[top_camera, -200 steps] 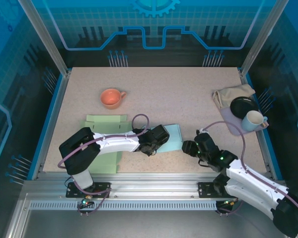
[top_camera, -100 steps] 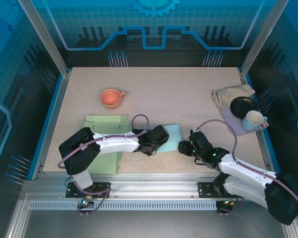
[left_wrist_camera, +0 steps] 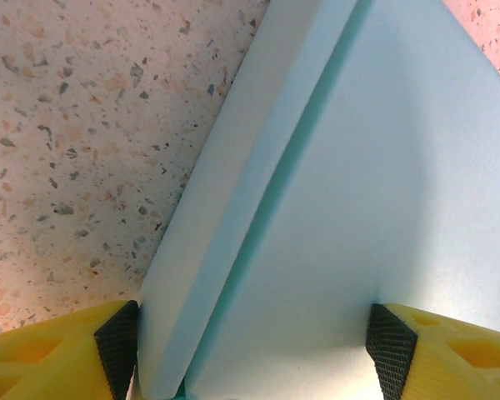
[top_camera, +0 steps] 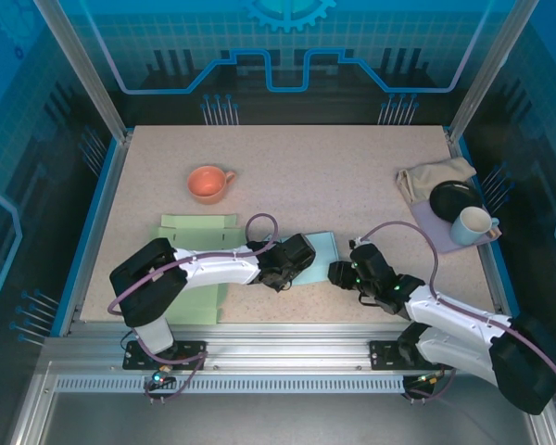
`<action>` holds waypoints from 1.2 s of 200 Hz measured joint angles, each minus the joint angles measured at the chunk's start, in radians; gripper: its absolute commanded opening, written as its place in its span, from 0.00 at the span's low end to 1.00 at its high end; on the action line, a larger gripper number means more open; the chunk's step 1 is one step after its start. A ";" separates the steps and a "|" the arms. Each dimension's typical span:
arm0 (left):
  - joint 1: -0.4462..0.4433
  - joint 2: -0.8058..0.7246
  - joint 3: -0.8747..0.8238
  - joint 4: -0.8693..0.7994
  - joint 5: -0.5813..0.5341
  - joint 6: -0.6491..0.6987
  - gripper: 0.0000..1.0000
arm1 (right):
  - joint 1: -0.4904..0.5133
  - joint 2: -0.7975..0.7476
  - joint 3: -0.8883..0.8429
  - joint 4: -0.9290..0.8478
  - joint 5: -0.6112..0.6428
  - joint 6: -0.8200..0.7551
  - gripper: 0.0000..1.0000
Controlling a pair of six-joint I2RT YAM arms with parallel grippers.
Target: Fold the paper box
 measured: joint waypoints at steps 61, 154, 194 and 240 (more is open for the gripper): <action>0.004 0.000 0.000 0.000 0.000 0.000 0.75 | 0.000 -0.038 -0.009 -0.005 -0.028 0.034 0.40; 0.004 0.003 0.000 0.002 0.000 0.000 0.75 | 0.000 -0.057 -0.037 0.019 -0.025 0.033 0.35; 0.004 0.003 0.000 0.003 0.000 0.001 0.75 | 0.000 -0.056 -0.043 0.025 -0.025 0.033 0.34; 0.004 0.003 0.000 0.003 0.000 0.004 0.75 | 0.000 -0.047 -0.074 0.072 -0.025 0.033 0.33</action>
